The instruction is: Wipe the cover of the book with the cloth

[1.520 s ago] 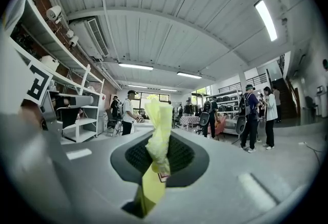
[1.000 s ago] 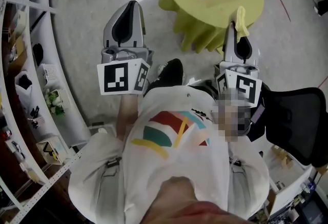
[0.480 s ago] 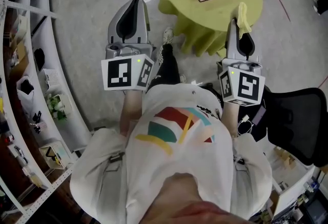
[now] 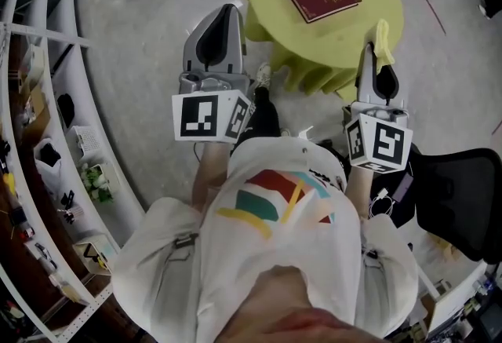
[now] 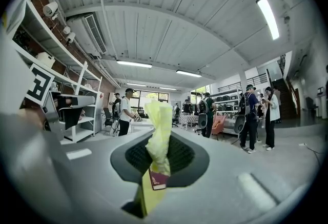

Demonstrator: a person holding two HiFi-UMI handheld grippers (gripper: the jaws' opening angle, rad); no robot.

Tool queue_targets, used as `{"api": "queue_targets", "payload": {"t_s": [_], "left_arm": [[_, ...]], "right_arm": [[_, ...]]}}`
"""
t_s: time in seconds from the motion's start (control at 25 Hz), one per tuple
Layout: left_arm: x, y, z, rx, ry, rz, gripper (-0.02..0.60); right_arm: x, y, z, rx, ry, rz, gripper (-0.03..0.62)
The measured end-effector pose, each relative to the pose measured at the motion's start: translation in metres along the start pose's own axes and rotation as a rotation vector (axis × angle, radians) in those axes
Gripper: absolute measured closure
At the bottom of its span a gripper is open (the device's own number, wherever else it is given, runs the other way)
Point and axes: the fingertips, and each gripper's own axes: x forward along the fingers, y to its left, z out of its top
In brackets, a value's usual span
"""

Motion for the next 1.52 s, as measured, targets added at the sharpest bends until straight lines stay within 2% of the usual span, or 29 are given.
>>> {"api": "queue_targets", "payload": {"t_s": [0.4,0.64,1.04,1.2,1.4,1.52], "left_arm": [[0.088,0.050,-0.024,-0.009,0.055,-0.026,0.565],[0.151,0.086,-0.023,-0.015,0.054,-0.109,0.565],[0.257,0.159,-0.040,-0.066,0.080,-0.196,0.565],[0.292,0.161,-0.054,-0.090,0.103,-0.240,0.565],[0.320,0.135,-0.068,-0.085,0.134,-0.326,0.565],[0.331,0.120,-0.070,-0.084,0.137,-0.362,0.563]], "right_arm": [[0.098,-0.006,-0.006,0.009,0.045,-0.021,0.562],[0.170,-0.003,0.007,-0.005,0.068,-0.060,0.562],[0.273,0.008,0.016,-0.066,0.120,-0.145,0.562],[0.292,0.000,0.015,-0.085,0.140,-0.189,0.562],[0.296,-0.022,0.006,-0.084,0.173,-0.256,0.562],[0.298,-0.034,0.003,-0.074,0.174,-0.267,0.562]]}}
